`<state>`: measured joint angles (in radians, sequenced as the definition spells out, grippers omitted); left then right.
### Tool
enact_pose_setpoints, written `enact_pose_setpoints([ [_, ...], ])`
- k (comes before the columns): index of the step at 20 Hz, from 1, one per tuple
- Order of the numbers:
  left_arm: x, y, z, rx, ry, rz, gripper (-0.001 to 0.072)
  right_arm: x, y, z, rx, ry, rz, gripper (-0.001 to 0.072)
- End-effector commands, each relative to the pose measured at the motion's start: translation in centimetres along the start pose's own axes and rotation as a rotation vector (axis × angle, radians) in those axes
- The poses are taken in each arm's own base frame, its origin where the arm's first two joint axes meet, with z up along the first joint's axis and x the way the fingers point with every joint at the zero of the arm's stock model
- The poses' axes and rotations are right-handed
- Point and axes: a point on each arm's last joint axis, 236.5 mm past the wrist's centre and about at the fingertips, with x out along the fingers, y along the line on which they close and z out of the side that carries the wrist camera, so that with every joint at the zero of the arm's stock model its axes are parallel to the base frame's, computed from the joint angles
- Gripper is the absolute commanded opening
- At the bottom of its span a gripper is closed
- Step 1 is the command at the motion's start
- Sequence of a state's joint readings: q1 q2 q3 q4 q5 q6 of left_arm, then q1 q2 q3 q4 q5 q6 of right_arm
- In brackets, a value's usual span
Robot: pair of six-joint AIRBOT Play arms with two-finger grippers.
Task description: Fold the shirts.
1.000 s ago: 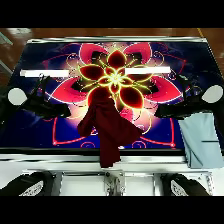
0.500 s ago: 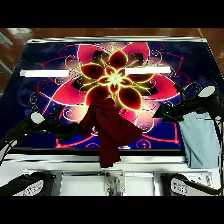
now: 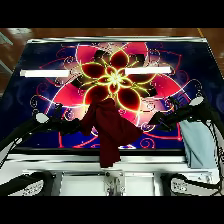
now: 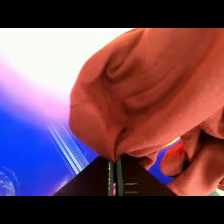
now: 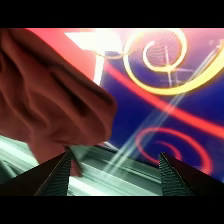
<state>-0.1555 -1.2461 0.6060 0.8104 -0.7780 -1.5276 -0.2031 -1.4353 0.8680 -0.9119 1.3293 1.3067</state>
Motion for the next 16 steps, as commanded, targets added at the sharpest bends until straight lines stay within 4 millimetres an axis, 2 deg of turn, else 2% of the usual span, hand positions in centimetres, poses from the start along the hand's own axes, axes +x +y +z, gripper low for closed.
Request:
enact_pose_setpoints([
  [1,-0.6,-1.0,1.0,0.063,-0.031,-0.018,0.0036,2.9,-0.1,-0.8,0.085,-0.016,0.057,0.0668],
  [3,-1.4,-2.1,1.9,0.085,-0.063,-0.037,0.0036,4.6,0.4,-1.0,0.047,-0.022,0.023,0.0668],
  [5,-2.5,-3.4,2.8,0.109,-0.099,-0.058,0.0036,5.9,1.5,-0.1,0.001,-0.067,-0.006,0.0668],
  [7,-3.6,-4.7,3.7,0.132,-0.135,-0.079,0.0036,6.8,2.2,0.8,0.016,-0.112,-0.029,0.0667],
  [9,-4.5,-5.8,4.7,0.15,-0.165,-0.096,0.0036,7.6,2.9,0.7,0.039,-0.113,-0.03,0.0664],
  [10,-4.8,-6.3,5.1,0.157,-0.177,-0.103,0.0036,8.0,3.5,0.5,0.042,-0.103,-0.013,0.0565],
  [11,-5.1,-6.6,5.4,0.162,-0.184,-0.107,0.0036,8.3,3.9,0.3,0.038,-0.098,-0.004,0.0418],
  [12,-5.3,-7.0,5.7,0.167,-0.192,-0.112,0.0036,8.3,4.3,0.3,0.04,-0.099,0.008,0.0227],
  [13,-5.6,-7.3,5.9,0.175,-0.2,-0.116,0.0035,8.1,5.0,0.2,0.034,-0.09,0.028,0.0073],
  [15,-7.3,-7.7,7.2,0.261,-0.254,-0.077,0.0032,6.5,6.7,0.6,-0.097,-0.098,0.054,0.0073],
  [16,-9.2,-8.1,8.1,0.326,-0.301,-0.035,0.0032,4.9,7.7,1.1,-0.163,-0.131,0.053,0.0073],
])
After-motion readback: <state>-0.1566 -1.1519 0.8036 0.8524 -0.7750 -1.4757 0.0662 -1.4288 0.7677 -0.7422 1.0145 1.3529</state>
